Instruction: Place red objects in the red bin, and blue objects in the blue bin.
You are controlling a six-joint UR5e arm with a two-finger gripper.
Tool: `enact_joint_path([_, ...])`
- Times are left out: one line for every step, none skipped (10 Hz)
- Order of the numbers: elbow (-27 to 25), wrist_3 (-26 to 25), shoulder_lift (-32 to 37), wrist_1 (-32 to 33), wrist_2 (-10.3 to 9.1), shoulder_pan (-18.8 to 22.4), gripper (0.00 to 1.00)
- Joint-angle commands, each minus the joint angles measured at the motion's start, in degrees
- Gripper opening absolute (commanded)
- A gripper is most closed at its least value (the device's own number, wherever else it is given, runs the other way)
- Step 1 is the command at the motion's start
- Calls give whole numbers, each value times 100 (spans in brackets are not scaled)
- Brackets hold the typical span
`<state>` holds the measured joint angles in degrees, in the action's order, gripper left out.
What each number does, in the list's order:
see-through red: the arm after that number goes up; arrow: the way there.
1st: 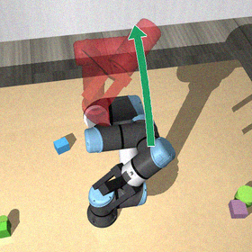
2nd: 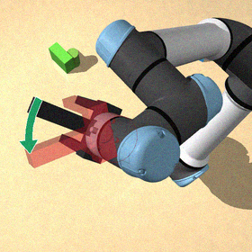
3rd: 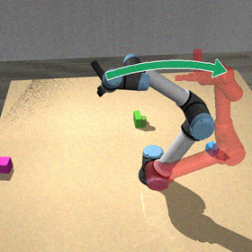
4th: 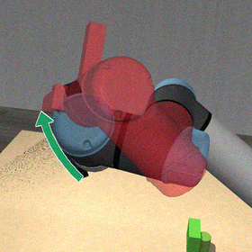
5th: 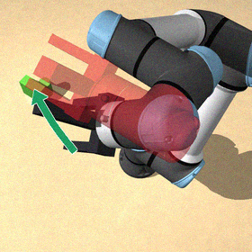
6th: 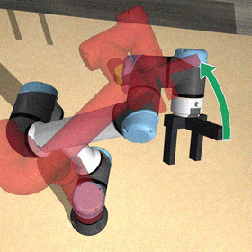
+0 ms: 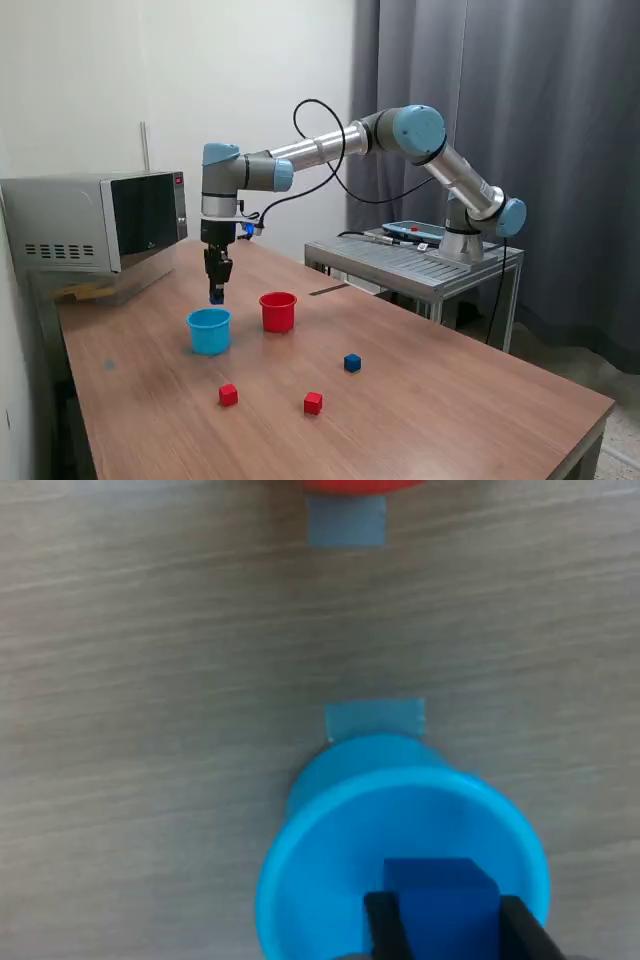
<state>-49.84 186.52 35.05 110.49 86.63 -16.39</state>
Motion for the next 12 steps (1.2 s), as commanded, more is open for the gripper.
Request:
enact_joint_path([-26,7,-24,-1,-32,83,0])
enact_joint_path([-52,15,-24,-1,-41,92,0])
enact_joint_path([-61,24,-24,7,-41,93,0])
enact_joint_path([-70,103,-24,16,-41,93,0])
enact_joint_path([-70,217,-16,42,-50,93,0])
enact_joint_path([-70,226,-16,51,-58,93,0])
enact_joint_path([-87,226,-24,60,-59,84,0])
enact_joint_path([-87,296,-24,139,-59,84,0])
enact_joint_path([-87,314,-24,200,-59,75,0])
enact_joint_path([-96,314,-24,288,-67,75,0])
enact_joint_path([-96,314,-24,306,-67,66,0])
enact_joint_path([-96,314,-42,315,-67,49,0])
